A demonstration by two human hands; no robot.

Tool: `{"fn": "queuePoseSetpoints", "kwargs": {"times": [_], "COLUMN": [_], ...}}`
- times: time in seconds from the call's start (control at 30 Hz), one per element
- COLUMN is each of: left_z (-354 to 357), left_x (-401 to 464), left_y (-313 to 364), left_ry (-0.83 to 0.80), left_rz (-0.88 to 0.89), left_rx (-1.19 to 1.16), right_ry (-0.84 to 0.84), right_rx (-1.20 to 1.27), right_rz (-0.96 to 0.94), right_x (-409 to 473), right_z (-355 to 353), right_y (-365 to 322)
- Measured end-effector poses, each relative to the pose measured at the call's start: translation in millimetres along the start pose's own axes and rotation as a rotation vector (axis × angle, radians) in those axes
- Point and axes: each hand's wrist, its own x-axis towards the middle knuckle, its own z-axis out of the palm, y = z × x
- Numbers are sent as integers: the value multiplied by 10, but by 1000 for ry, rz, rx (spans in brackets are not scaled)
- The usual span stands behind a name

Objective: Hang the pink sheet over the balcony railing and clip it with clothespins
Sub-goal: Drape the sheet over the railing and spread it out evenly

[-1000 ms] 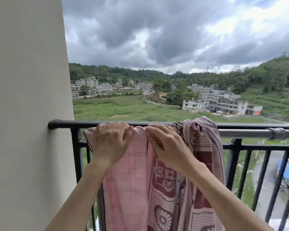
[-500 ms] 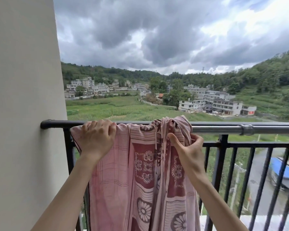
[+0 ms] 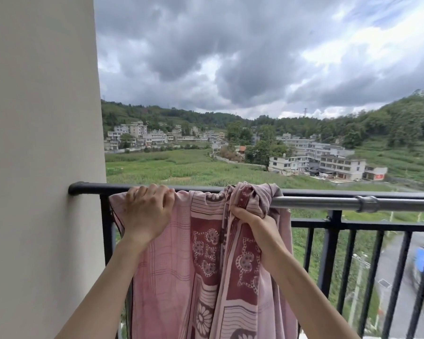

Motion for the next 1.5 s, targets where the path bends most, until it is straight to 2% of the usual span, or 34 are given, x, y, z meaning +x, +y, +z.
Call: {"fn": "queuePoseSetpoints", "kwargs": {"times": [0.3,0.5,0.67,0.83,0.93,1.0,1.13,1.2,1.27,1.33,1.5], "left_z": [36,74,88,-7,-23,38,252,374,530,636,674], "left_x": [5,22,29,-9,-96,-173,-268,-261,-222,-215,-185], "left_y": [5,-28,5,121,372,672,1478,1828,2016,2071,2074], "left_ry": [31,56,51,52,159,186,82,9,-56,-24,14], "left_rz": [-5,-8,-25,-61,-51,30,276,331,280,237,185], "left_rx": [-8,31,60,54,4,-59,-280,-314,-242,-82,-69], "right_ry": [25,255,405,353,282,254,238,220,181,128,-13], "right_rx": [-11,214,167,148,163,164,137,117,90,69,10], "right_rz": [-60,-76,-126,-108,-84,-76,-67,-72,-86,-99,-153], "right_x": [58,89,82,129,140,139,121,122,147,182,237], "right_z": [-230,-784,-1125,-1213,-1234,-1245,-1257,-1296,-1369,-1467,-1715], "right_y": [-142,-374,-296,-200,-170,-157,-137,-119,-110,-111,-143]}}
